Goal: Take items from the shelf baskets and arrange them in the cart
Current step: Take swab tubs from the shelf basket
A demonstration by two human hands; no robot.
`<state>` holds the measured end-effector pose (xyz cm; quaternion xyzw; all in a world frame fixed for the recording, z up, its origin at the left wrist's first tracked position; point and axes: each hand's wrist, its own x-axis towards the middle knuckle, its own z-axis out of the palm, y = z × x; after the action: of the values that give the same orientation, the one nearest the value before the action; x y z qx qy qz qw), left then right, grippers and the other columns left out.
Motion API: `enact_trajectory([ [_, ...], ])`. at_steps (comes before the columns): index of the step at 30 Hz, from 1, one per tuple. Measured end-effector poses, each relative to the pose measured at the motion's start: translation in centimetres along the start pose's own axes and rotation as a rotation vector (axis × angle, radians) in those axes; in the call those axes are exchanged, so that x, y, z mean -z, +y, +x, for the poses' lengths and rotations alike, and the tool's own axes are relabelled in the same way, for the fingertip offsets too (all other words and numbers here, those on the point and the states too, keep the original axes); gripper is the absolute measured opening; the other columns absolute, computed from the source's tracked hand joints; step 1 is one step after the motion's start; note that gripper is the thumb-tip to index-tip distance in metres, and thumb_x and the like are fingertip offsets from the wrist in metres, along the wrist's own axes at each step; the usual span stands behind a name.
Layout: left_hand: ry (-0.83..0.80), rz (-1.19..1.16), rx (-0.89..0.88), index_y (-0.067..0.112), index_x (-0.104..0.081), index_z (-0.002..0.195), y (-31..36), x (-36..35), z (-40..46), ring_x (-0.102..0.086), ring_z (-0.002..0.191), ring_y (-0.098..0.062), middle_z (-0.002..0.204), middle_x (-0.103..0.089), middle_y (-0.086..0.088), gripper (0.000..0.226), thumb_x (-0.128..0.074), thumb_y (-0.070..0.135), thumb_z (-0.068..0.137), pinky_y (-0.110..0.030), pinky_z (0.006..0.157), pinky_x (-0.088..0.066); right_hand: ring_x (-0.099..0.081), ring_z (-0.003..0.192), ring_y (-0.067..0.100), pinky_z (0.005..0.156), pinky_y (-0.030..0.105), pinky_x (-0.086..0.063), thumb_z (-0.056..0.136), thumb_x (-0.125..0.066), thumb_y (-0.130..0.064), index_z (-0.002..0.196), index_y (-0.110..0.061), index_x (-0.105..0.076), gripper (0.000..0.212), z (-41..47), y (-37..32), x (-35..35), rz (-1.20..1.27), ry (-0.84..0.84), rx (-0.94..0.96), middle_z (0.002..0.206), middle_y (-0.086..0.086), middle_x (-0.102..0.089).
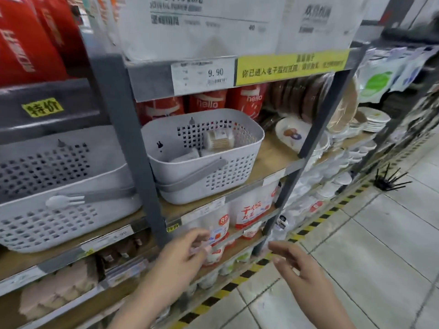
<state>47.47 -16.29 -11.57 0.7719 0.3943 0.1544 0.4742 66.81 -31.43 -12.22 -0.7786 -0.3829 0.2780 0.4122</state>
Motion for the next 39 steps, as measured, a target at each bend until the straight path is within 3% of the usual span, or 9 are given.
enact_trajectory([
  [3, -0.036, 0.030, -0.086, 0.056, -0.052, 0.104, 3.0, -0.1, 2.3, -0.048, 0.102, 0.022, 0.112, -0.055, 0.037, 0.020, -0.052, 0.039, 0.094, -0.003, 0.082, -0.041, -0.057, 0.099, -0.012, 0.073, 0.003, -0.043, 0.094, -0.057, -0.020, 0.099, -0.043, -0.064, 0.024, 3.1, -1.1, 2.1, 0.024, -0.003, 0.062, 0.101, -0.028, -0.066],
  [6, 0.005, 0.000, -0.120, 0.056, -0.050, 0.112, 5.2, 1.3, 4.0, -0.048, 0.108, 0.017, 0.114, -0.054, 0.039, 0.021, -0.050, 0.046, 0.093, -0.020, 0.094, -0.044, -0.058, 0.099, -0.009, 0.074, 0.006, -0.044, 0.093, -0.057, -0.022, 0.100, -0.042, -0.065, 0.023, 6.8, -3.6, 3.7, 0.038, -0.039, 0.169, 0.101, -0.031, -0.065],
  [9, 0.138, -0.076, -0.150, 0.051, -0.055, 0.111, 7.3, 3.4, 5.2, -0.052, 0.109, 0.015, 0.114, -0.058, 0.036, 0.026, -0.049, 0.052, 0.085, -0.023, 0.095, -0.046, -0.058, 0.099, -0.010, 0.075, 0.010, -0.045, 0.092, -0.056, -0.023, 0.099, -0.044, -0.065, 0.023, 10.8, -6.9, 4.9, 0.047, -0.052, 0.325, 0.102, -0.031, -0.065],
  [12, 0.275, -0.104, -0.192, 0.049, -0.059, 0.108, 9.1, 5.3, 6.3, -0.056, 0.106, 0.009, 0.111, -0.063, 0.028, 0.028, -0.048, 0.052, 0.082, -0.020, 0.089, -0.046, -0.058, 0.095, -0.013, 0.072, 0.000, -0.040, 0.092, -0.057, -0.017, 0.099, -0.040, -0.066, 0.026, 14.5, -9.9, 5.7, 0.049, -0.043, 0.497, 0.100, -0.032, -0.065],
  [20, 0.526, 0.051, -0.112, 0.040, -0.057, 0.108, 9.3, 7.4, 11.6, -0.057, 0.101, 0.011, 0.102, -0.065, 0.025, 0.023, -0.054, 0.023, 0.092, -0.002, 0.083, -0.040, -0.057, 0.096, -0.013, 0.074, 0.002, -0.040, 0.093, -0.058, -0.017, 0.097, -0.041, -0.061, 0.025, 23.7, -13.3, 5.9, 0.002, -0.171, 0.695, 0.097, -0.030, -0.066],
  [24, 0.609, 0.145, -0.039, 0.032, -0.058, 0.111, 8.2, 6.8, 13.2, -0.057, 0.099, 0.010, 0.104, -0.063, 0.022, 0.030, -0.057, 0.009, 0.092, -0.003, 0.083, -0.041, -0.061, 0.102, 0.009, 0.075, 0.014, -0.041, 0.093, -0.059, -0.021, 0.115, -0.025, -0.064, 0.024, 28.3, -14.8, 4.7, -0.316, -0.272, 0.726, 0.112, -0.010, -0.066],
  [28, 0.657, 0.207, 0.002, 0.036, -0.056, 0.116, 7.7, 6.5, 13.4, -0.057, 0.103, 0.010, 0.107, -0.063, 0.026, 0.033, -0.057, 0.015, 0.091, -0.014, 0.089, -0.044, -0.058, 0.112, 0.015, 0.073, 0.021, -0.034, 0.097, -0.045, -0.042, 0.129, -0.029, -0.056, 0.036, 31.2, -15.4, 2.5, -0.873, -0.185, 0.836, 0.125, -0.004, -0.063],
  [32, 0.655, 0.315, 0.067, 0.036, -0.056, 0.115, 7.8, 6.6, 13.5, -0.054, 0.103, 0.015, 0.107, -0.058, 0.032, 0.031, -0.060, 0.019, 0.090, -0.013, 0.090, -0.043, -0.042, 0.130, 0.023, 0.101, 0.030, -0.037, 0.091, -0.054, -0.037, 0.136, -0.021, -0.045, 0.048, 33.2, -15.1, 0.4, -0.988, -0.311, 0.831, 0.141, 0.003, -0.047],
  [39, 0.680, 0.422, 0.142, 0.038, -0.059, 0.113, 8.0, 6.2, 13.4, -0.052, 0.097, 0.020, 0.102, -0.054, 0.040, 0.028, -0.061, 0.026, 0.087, 0.002, 0.079, -0.034, -0.041, 0.130, 0.028, 0.104, 0.035, -0.036, 0.088, -0.063, -0.023, 0.138, -0.016, -0.037, 0.057, 33.7, -14.7, -0.2, -1.191, -0.410, 0.789, 0.140, 0.007, -0.043],
])
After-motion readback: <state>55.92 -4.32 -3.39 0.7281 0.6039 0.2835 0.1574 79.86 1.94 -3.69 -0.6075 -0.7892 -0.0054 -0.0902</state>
